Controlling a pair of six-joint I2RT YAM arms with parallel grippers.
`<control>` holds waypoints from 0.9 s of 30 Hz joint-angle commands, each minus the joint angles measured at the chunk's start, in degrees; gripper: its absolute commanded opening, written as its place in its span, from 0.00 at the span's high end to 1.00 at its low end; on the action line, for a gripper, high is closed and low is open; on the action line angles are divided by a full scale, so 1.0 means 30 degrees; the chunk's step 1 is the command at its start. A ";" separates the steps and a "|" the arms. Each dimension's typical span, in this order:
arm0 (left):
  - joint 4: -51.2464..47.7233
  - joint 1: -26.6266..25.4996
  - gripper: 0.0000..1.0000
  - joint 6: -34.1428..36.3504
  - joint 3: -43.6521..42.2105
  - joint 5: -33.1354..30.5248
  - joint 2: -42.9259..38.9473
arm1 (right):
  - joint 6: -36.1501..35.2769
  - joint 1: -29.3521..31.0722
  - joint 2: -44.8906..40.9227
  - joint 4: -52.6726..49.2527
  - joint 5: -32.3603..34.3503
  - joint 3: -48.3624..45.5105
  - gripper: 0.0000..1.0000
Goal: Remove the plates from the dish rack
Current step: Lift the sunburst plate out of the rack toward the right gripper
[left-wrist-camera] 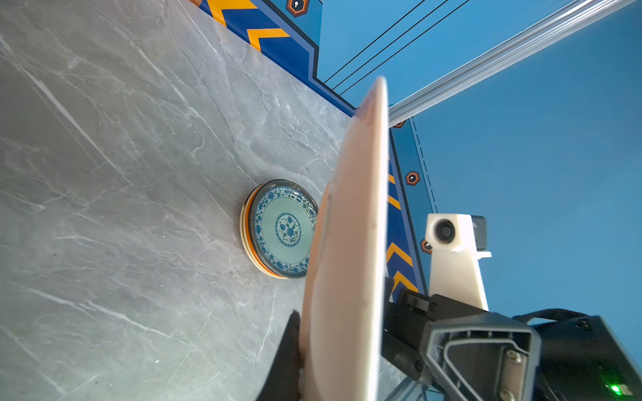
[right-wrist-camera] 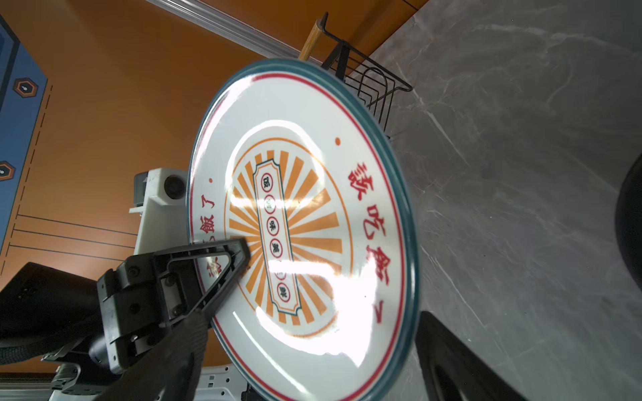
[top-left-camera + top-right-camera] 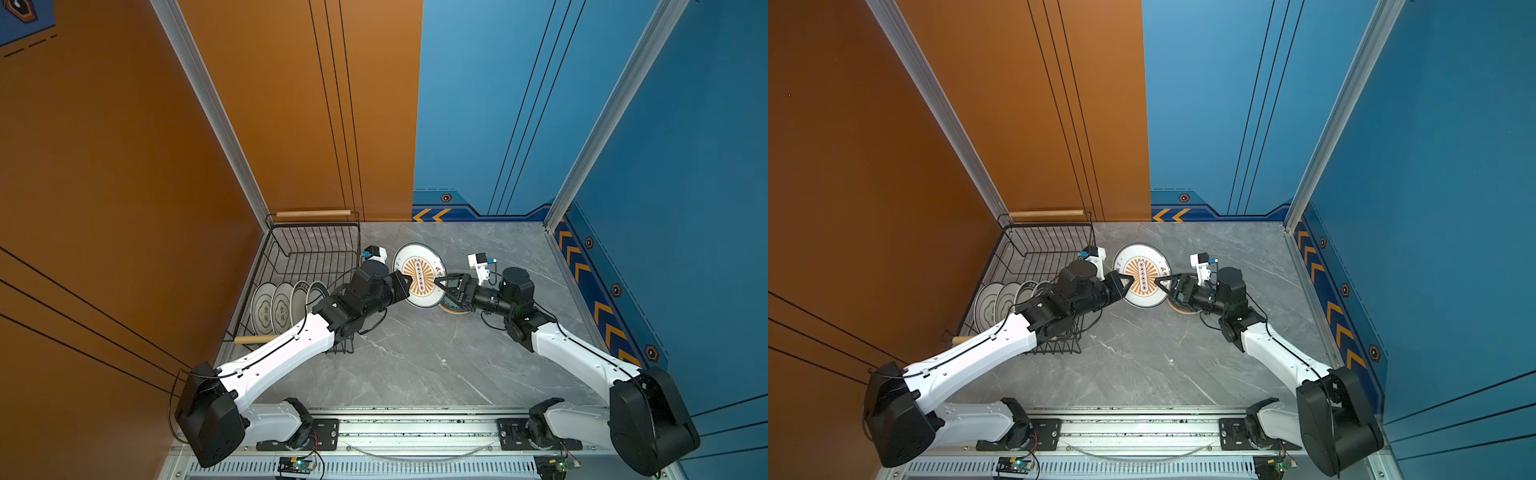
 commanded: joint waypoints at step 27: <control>0.4070 -0.0456 0.87 -0.1007 0.1875 0.3300 0.4825 | 0.6443 -0.0612 0.3947 1.1985 -0.1889 -0.0931 1.00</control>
